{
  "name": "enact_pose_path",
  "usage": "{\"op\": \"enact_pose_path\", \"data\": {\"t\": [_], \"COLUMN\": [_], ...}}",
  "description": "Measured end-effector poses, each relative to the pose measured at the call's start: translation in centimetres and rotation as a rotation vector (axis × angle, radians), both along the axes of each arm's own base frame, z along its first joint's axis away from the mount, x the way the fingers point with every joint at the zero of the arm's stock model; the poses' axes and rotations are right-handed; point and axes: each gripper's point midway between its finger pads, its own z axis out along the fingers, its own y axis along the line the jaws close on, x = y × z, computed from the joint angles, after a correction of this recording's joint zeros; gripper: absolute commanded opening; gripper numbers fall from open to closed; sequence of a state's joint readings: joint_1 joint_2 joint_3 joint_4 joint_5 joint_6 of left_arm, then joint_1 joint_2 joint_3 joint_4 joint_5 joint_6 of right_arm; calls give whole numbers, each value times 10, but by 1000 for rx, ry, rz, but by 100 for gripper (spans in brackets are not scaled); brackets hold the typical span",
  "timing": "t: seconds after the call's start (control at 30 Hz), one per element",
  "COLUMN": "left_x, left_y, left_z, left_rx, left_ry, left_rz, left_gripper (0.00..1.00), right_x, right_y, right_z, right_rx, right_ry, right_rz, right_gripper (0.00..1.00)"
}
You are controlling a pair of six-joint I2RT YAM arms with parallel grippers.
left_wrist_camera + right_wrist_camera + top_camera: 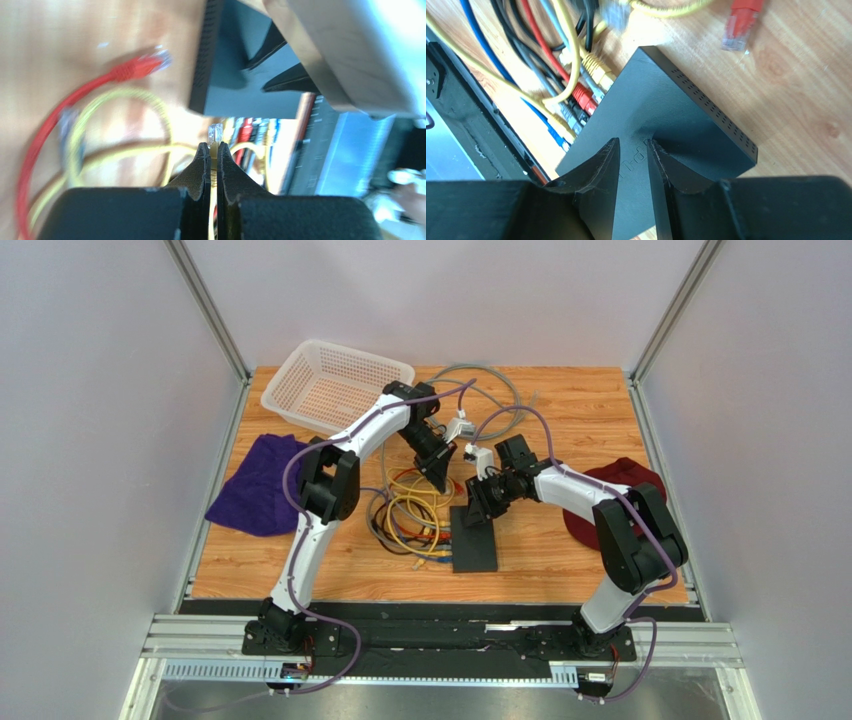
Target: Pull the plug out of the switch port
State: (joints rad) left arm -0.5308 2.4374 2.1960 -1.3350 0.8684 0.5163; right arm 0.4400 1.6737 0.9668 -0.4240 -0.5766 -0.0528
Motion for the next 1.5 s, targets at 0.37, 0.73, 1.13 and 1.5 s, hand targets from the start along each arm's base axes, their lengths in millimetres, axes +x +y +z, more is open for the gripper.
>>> {"op": "enact_pose_path", "data": {"t": [0.37,0.73,1.13,1.5], "left_x": [43,48,-3,-20], "left_y": [54,71,31,3], "left_z": [-20,-34,-11,-22], "left_rx": [280,355,-10,-234], "left_ry": [-280,-335,-143,-11], "left_rz": [-49,-10,-145,-165], "left_gripper": [0,25,39,42], "right_x": [4,5,4,4], "right_y": [-3,-5,-6,-6], "right_z": [0,1,1,0], "right_rx": [-9,-16,-15,-16], "right_ry": [-44,-58,-63,-63], "right_rz": [-15,-22,-23,-23], "right_gripper": [35,35,35,35]}}
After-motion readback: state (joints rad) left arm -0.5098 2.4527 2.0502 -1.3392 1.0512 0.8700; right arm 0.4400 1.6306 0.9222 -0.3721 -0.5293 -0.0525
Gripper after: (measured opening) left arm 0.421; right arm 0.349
